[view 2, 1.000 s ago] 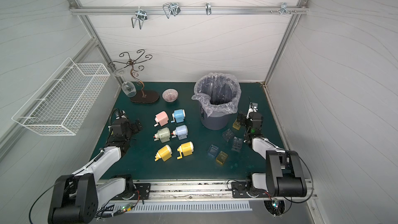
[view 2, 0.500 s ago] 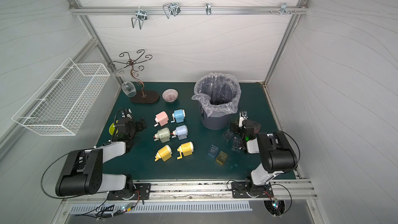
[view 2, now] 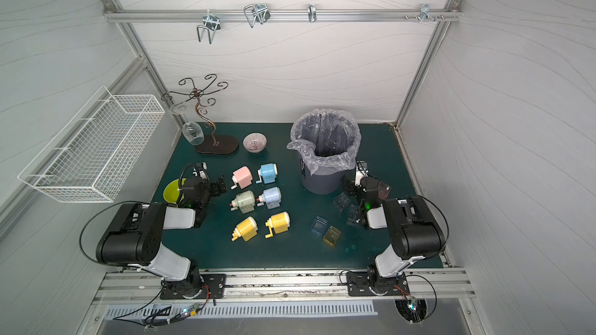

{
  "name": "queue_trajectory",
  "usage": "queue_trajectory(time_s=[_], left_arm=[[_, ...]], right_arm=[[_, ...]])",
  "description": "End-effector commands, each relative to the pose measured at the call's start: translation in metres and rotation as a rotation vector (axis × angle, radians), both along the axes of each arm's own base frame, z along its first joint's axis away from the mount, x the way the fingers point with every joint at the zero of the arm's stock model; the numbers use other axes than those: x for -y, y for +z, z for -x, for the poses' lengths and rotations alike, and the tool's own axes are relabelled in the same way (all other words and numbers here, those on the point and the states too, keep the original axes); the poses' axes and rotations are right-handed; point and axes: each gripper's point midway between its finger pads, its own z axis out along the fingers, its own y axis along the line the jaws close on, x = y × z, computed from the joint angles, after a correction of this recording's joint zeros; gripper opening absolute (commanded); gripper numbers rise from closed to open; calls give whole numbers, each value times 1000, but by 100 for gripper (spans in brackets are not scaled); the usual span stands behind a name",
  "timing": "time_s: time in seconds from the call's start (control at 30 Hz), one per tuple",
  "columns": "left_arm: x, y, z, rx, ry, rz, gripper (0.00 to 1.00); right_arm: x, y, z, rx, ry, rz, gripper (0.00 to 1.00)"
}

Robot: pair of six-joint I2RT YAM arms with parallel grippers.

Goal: Take out the pencil sharpener tray and clean the shavings
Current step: Reset both arms

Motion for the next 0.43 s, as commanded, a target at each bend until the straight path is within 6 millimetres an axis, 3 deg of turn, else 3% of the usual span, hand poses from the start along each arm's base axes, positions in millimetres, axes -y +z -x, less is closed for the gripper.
queue_trajectory(time_s=[0.0, 0.13, 0.23, 0.4], left_arm=[[-3, 21, -14, 67, 15, -17, 100], [-3, 22, -14, 66, 15, -17, 100], [-3, 21, -14, 62, 15, -20, 100], [-2, 21, -14, 61, 17, -29, 100]], right_arm=[[6, 2, -6, -5, -46, 19, 99], [7, -2, -8, -26, -40, 12, 99], [11, -6, -16, -98, 35, -122, 99], [3, -3, -11, -67, 35, -55, 99]])
